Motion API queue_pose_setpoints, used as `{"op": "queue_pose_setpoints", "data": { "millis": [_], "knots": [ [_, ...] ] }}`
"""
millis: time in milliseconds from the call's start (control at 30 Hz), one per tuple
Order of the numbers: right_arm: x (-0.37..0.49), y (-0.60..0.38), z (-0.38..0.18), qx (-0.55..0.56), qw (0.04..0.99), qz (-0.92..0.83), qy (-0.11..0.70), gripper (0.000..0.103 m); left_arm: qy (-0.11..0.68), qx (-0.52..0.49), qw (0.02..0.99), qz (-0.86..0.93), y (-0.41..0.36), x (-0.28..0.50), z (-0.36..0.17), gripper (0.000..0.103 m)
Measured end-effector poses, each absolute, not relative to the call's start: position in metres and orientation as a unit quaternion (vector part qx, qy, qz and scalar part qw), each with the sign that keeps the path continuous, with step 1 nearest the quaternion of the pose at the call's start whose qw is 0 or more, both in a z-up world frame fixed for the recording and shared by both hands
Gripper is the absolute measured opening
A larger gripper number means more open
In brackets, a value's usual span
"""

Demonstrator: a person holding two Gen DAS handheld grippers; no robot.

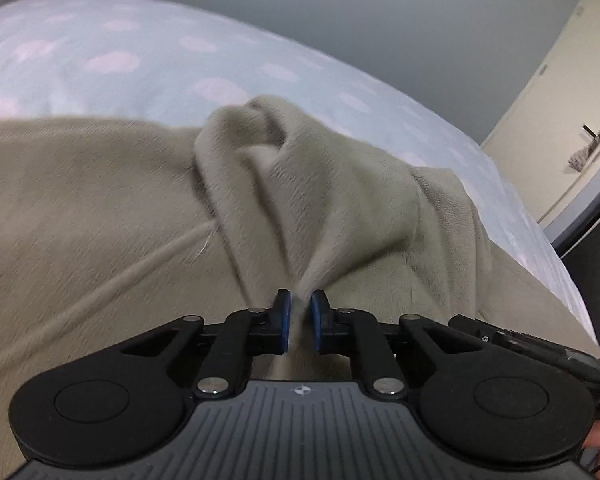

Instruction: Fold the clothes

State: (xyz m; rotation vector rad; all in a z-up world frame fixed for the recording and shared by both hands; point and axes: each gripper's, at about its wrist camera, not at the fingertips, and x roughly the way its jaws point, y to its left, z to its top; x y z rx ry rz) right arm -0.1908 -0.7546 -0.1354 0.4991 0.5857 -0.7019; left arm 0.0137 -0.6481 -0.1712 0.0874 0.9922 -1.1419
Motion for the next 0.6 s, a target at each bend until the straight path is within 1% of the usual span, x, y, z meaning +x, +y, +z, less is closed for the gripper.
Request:
{"op": "queue_pose_setpoints", "data": {
  "millis": [67, 100, 167, 200, 233, 267, 367, 433, 500, 600],
  "knots": [
    [-0.19, -0.745, -0.131, 0.222, 0.864, -0.345, 0.292, 0.017, 0.465, 0.033, 0.727, -0.503, -0.633, 0.014, -0.168, 0.011],
    [-0.189, -0.74, -0.128, 0.219, 0.862, -0.348, 0.296, 0.019, 0.466, 0.033, 0.732, -0.496, -0.622, 0.013, -0.166, 0.011],
    [-0.192, -0.724, -0.118, 0.217, 0.865, -0.344, 0.295, 0.021, 0.463, 0.033, 0.742, -0.485, -0.597, 0.013, -0.16, 0.011],
    [-0.195, -0.714, -0.115, 0.215, 0.867, -0.34, 0.294, 0.024, 0.459, 0.032, 0.747, -0.48, -0.584, 0.012, -0.157, 0.011],
    [-0.198, -0.704, -0.111, 0.213, 0.87, -0.336, 0.293, 0.033, 0.455, 0.032, 0.753, -0.475, -0.571, 0.012, -0.154, 0.011],
    [-0.201, -0.694, -0.108, 0.21, 0.872, -0.332, 0.293, 0.036, 0.452, 0.038, 0.759, -0.467, -0.558, 0.011, -0.15, 0.011],
    [-0.206, -0.662, -0.106, 0.207, 0.87, -0.323, 0.308, 0.036, 0.442, 0.058, 0.777, -0.443, -0.522, 0.012, -0.136, 0.013],
    [-0.203, -0.643, -0.105, 0.22, 0.868, -0.314, 0.316, 0.036, 0.434, 0.056, 0.793, -0.424, -0.499, 0.017, -0.125, 0.02],
    [-0.198, -0.625, -0.105, 0.231, 0.866, -0.3, 0.325, 0.036, 0.431, 0.049, 0.808, -0.398, -0.476, 0.023, -0.115, 0.025],
    [-0.18, -0.602, -0.103, 0.22, 0.865, -0.283, 0.352, 0.036, 0.423, 0.052, 0.826, -0.37, -0.446, 0.031, -0.1, 0.027]
  ]
}}
